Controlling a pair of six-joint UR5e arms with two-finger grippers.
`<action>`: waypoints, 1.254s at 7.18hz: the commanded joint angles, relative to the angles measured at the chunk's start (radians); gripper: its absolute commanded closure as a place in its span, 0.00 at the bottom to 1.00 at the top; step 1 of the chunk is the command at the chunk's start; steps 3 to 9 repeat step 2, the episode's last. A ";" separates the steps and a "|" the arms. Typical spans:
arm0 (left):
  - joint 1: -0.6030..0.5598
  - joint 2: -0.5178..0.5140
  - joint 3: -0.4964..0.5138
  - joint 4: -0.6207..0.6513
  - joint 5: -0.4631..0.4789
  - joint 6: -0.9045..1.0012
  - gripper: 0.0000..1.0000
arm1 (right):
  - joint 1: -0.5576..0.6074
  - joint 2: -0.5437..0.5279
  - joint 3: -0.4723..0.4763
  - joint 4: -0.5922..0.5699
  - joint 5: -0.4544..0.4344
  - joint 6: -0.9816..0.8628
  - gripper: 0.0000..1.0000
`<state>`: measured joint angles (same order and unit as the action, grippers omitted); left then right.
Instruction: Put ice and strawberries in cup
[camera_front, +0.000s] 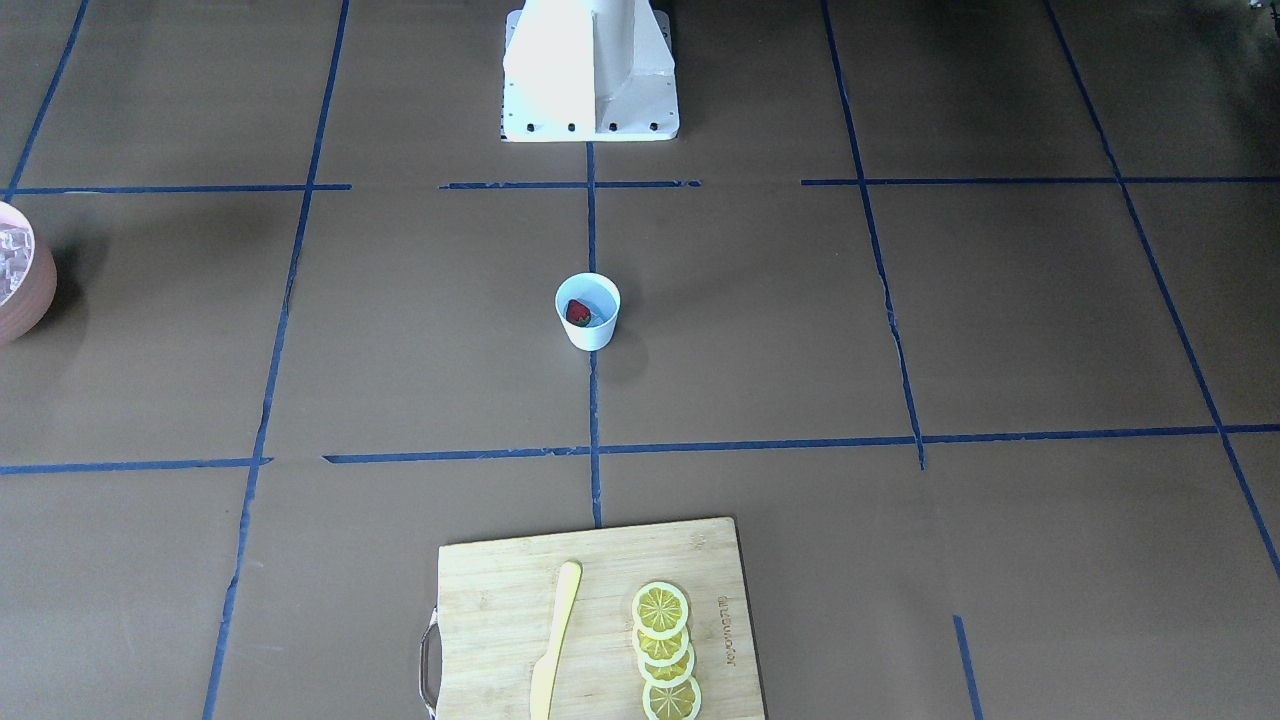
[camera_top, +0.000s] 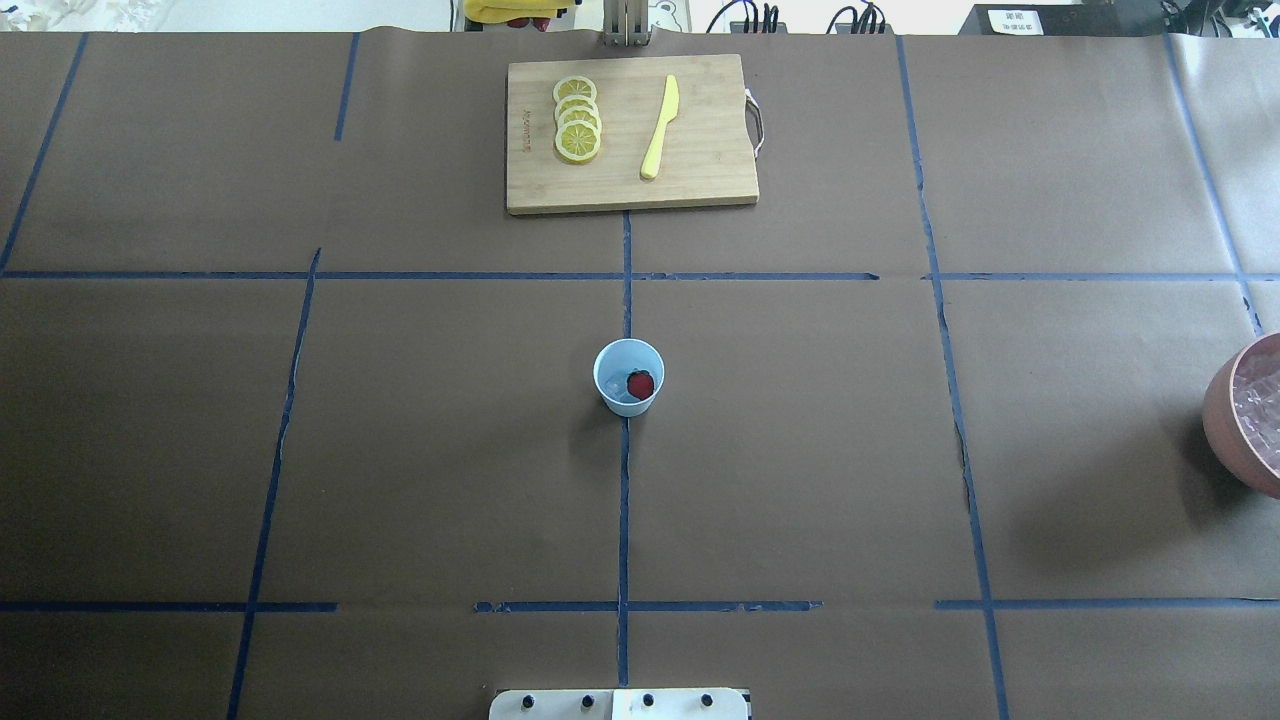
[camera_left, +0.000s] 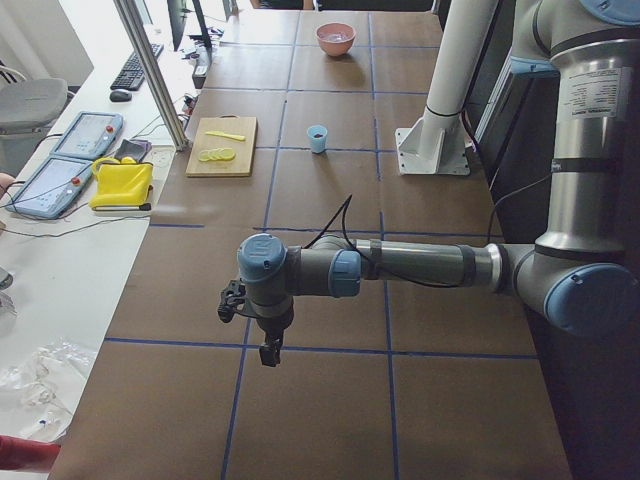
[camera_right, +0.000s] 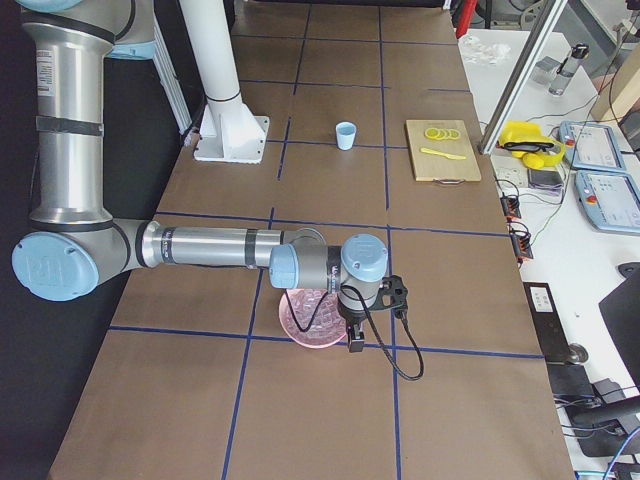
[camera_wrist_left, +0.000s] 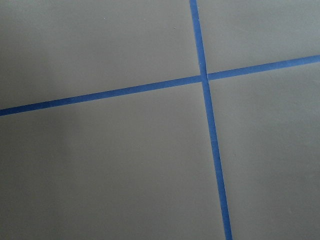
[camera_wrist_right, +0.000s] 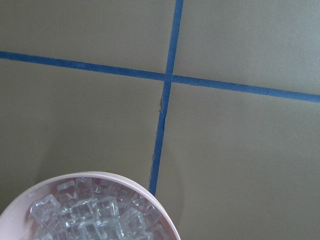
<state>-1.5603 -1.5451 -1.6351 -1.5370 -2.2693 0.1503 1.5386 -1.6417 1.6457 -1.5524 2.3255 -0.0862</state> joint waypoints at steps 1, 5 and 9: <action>0.000 0.000 0.000 0.000 0.001 0.000 0.00 | 0.000 0.002 -0.004 0.000 0.000 0.006 0.00; 0.000 0.000 -0.003 0.000 0.001 0.000 0.00 | 0.000 0.002 -0.004 0.000 0.000 0.008 0.00; 0.000 0.000 -0.003 0.000 0.001 0.000 0.00 | 0.000 0.002 -0.004 0.000 0.000 0.008 0.00</action>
